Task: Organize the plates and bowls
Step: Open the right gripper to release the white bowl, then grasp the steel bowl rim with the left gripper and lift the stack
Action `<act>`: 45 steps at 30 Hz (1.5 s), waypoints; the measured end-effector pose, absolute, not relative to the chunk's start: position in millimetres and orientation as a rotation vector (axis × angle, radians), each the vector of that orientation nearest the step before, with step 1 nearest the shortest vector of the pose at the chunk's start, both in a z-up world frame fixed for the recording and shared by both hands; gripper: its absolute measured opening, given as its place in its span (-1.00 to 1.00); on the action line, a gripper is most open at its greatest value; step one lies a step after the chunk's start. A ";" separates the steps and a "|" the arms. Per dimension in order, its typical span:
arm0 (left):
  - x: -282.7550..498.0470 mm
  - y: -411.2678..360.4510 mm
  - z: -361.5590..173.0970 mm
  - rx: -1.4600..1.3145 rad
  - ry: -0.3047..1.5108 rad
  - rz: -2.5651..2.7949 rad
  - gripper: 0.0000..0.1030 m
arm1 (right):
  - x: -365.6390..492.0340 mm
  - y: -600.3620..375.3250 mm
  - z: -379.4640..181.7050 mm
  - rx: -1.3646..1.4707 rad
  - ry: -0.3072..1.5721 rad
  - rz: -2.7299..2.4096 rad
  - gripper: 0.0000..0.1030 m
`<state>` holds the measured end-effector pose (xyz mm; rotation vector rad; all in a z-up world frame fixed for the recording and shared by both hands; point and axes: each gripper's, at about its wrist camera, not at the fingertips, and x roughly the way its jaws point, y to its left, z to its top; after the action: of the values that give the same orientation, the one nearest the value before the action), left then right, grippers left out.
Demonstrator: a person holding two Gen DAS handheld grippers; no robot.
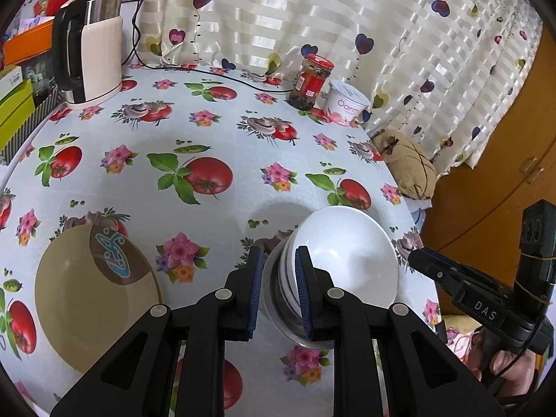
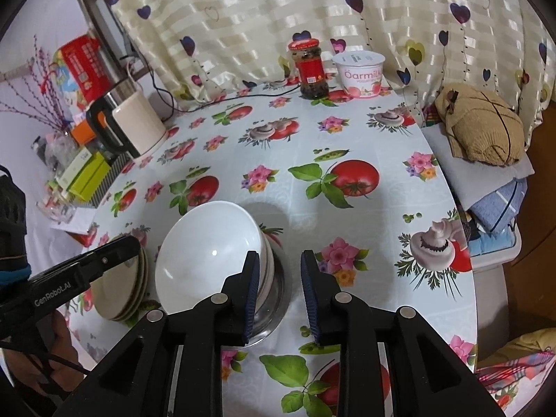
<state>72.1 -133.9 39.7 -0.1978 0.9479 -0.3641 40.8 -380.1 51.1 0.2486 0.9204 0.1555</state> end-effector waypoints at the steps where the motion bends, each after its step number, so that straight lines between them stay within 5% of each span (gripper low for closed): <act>1: 72.0 -133.3 39.3 -0.198 0.948 -0.364 -0.61 | 40.8 -381.4 50.9 0.250 0.921 0.154 -0.53; 8: 73.9 -125.6 34.5 -0.211 0.956 -0.349 -0.61 | 38.4 -392.6 42.0 0.274 0.931 0.150 -0.26; 27: 79.4 -115.2 3.3 -0.252 1.047 -0.374 -0.61 | 36.1 -408.9 9.4 0.400 1.019 0.165 -0.24; 45: 80.8 -125.2 -23.9 -0.282 1.152 -0.487 -0.61 | 42.6 -387.6 -10.5 0.391 1.089 0.232 -0.61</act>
<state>80.8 -125.2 -23.9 -0.2824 1.1518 -0.4870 42.6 -387.6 -10.5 0.3909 1.0886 0.2317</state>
